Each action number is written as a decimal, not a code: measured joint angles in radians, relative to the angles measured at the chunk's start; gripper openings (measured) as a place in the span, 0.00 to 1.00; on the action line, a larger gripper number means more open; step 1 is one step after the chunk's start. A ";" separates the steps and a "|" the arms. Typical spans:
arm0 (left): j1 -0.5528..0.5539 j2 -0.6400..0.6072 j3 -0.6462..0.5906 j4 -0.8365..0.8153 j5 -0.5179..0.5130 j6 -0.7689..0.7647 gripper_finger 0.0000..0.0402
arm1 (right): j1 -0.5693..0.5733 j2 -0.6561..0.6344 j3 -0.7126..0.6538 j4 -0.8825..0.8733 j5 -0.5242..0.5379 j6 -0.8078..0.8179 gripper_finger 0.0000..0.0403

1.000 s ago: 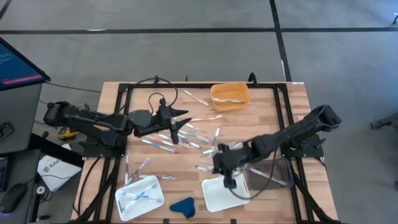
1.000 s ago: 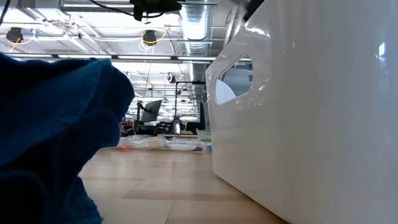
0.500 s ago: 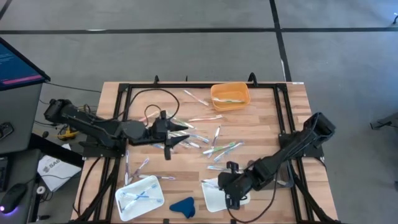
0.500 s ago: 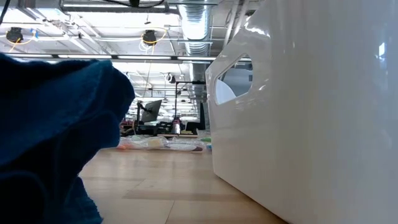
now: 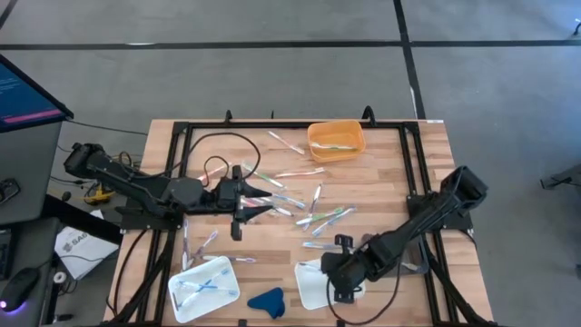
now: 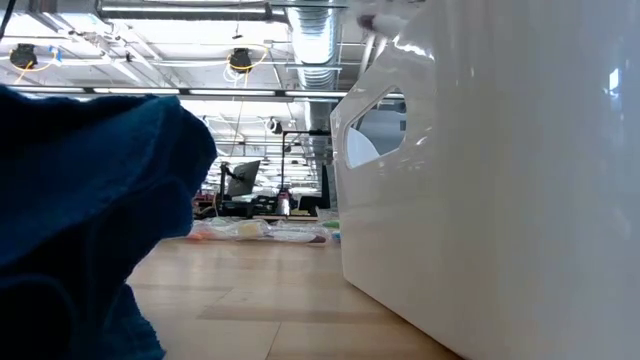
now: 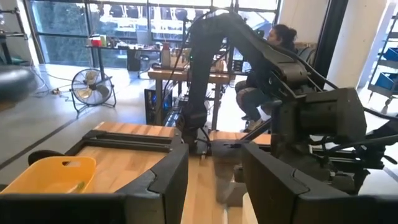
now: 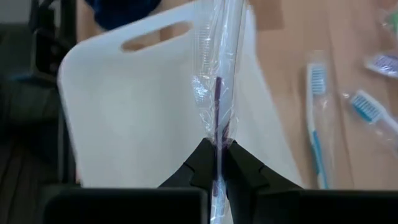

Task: Pick & Place Toothbrushes
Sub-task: Put the violet toothbrush into the right white bin

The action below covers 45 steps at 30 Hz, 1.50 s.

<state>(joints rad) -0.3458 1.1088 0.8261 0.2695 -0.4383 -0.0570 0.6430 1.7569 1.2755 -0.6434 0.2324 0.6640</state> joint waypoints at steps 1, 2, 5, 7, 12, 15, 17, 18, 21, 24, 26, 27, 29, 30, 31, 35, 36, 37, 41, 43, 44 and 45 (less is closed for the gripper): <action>0.000 0.000 0.000 0.000 0.000 0.000 0.36 | 0.006 0.000 0.000 -0.005 -0.003 -0.006 0.04; 0.000 0.000 0.000 -0.001 0.000 0.000 0.36 | 0.012 0.000 0.000 -0.012 -0.004 -0.008 0.04; 0.000 0.000 0.000 0.000 0.000 0.000 0.36 | 0.026 0.000 0.000 -0.026 -0.020 -0.031 0.04; 0.000 0.000 0.000 0.000 0.000 0.000 0.36 | 0.032 0.000 0.000 -0.041 -0.022 -0.036 0.04; 0.000 0.000 0.000 0.000 -0.001 0.000 0.36 | 0.018 0.000 -0.012 -0.039 -0.022 -0.036 0.05; 0.000 0.000 0.000 0.000 -0.001 0.000 0.36 | 0.005 -0.001 -0.031 -0.027 -0.022 -0.035 0.04; -0.003 0.000 0.000 0.000 -0.001 0.000 0.36 | -0.005 -0.001 -0.046 -0.020 -0.022 -0.017 0.04; -0.003 0.000 -0.001 0.001 -0.001 0.000 0.36 | -0.011 -0.001 -0.054 -0.018 -0.023 -0.003 0.05; -0.003 0.001 -0.004 -0.001 -0.001 0.000 0.36 | -0.020 -0.001 -0.066 -0.018 -0.025 0.022 0.05; -0.003 0.001 -0.004 0.000 -0.001 0.000 0.36 | -0.019 -0.001 -0.067 -0.011 -0.030 0.017 0.05; -0.003 0.001 -0.004 0.000 -0.001 0.000 0.36 | -0.013 -0.001 -0.067 -0.005 -0.033 0.007 0.05; -0.003 0.001 -0.004 0.000 -0.001 0.000 0.36 | -0.008 -0.001 -0.067 -0.001 -0.036 0.002 0.05; -0.003 0.001 -0.004 0.000 -0.001 0.000 0.36 | -0.002 -0.001 -0.067 0.000 -0.050 0.001 0.05; -0.003 0.001 -0.004 0.000 -0.001 0.000 0.36 | 0.002 -0.001 -0.067 0.000 -0.052 -0.001 0.05; -0.003 0.001 -0.004 0.000 -0.001 0.000 0.36 | 0.006 -0.001 -0.067 0.001 -0.055 -0.002 0.05; -0.003 0.001 -0.004 0.000 -0.001 0.000 0.36 | 0.013 0.030 -0.067 0.031 -0.083 -0.033 0.05; -0.003 0.001 -0.004 0.000 -0.001 -0.001 0.36 | 0.014 0.040 -0.067 0.038 -0.097 -0.045 0.05; -0.003 0.001 -0.004 0.001 -0.001 0.000 0.36 | 0.016 0.052 -0.066 0.056 -0.106 -0.058 0.06; -0.003 0.001 -0.004 0.001 -0.001 -0.001 0.36 | -0.003 0.107 -0.067 0.077 -0.141 -0.079 0.07; -0.003 0.001 -0.004 0.000 -0.001 -0.001 0.36 | -0.015 0.113 -0.067 0.081 -0.163 -0.080 0.08; -0.003 0.001 -0.004 0.001 -0.001 -0.001 0.36 | -0.020 0.113 -0.067 0.081 -0.171 -0.081 0.09; -0.003 0.001 -0.004 0.001 -0.001 -0.003 0.36 | -0.026 0.113 -0.067 0.081 -0.181 -0.080 0.09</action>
<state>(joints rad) -0.3485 1.1099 0.8219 0.2702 -0.4397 -0.0601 0.6174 1.8698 1.2083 -0.5629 0.0516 0.5835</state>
